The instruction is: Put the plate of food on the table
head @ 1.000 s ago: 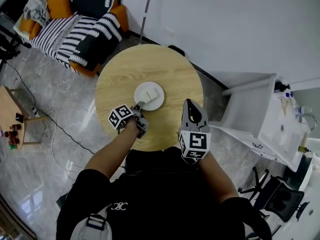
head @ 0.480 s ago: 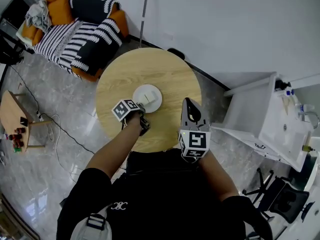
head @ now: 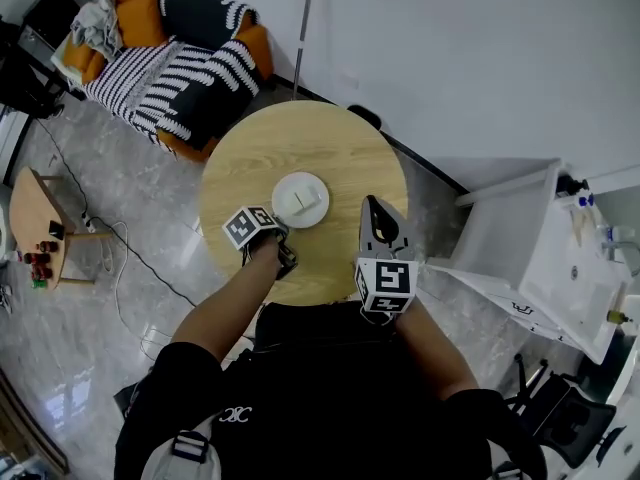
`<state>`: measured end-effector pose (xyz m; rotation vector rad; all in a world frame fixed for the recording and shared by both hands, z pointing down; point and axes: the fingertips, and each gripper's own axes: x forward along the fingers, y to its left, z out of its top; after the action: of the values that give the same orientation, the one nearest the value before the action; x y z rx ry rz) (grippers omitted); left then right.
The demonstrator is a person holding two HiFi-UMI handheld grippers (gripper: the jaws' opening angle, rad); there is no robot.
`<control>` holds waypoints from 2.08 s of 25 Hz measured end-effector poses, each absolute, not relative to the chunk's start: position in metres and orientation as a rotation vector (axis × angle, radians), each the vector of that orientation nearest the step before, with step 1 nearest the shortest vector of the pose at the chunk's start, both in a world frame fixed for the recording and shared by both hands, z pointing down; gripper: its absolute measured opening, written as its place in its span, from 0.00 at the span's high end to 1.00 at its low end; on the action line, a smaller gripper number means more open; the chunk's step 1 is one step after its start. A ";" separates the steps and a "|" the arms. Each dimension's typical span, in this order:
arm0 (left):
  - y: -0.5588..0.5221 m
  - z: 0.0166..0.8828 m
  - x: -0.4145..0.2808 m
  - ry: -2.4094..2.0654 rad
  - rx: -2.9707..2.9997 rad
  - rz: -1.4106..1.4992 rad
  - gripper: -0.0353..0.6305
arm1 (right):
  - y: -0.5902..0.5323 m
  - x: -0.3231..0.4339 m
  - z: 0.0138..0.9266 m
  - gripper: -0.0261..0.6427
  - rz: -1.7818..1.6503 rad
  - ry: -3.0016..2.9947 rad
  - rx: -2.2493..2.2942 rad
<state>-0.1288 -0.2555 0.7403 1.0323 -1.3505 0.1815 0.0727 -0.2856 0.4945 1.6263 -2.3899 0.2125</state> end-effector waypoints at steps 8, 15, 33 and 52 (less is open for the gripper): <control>-0.256 0.712 -0.133 -1.375 1.287 0.167 0.94 | -0.289 0.053 0.499 0.95 0.212 -2.445 1.519; -0.276 0.658 -0.128 -1.457 1.690 0.295 0.94 | -0.300 0.034 0.502 0.95 0.191 -2.463 1.460; -0.286 0.476 -0.092 -1.605 2.329 0.242 0.94 | -0.315 0.014 0.454 0.95 0.119 -2.566 1.511; -0.279 0.421 -0.079 -1.587 2.360 0.152 0.94 | -0.309 0.021 0.425 0.95 0.066 -2.622 1.531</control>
<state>-0.0790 -0.2786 0.4211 2.3605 -1.5873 0.1524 0.0213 -0.3086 0.4253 1.5308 -2.6216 0.0665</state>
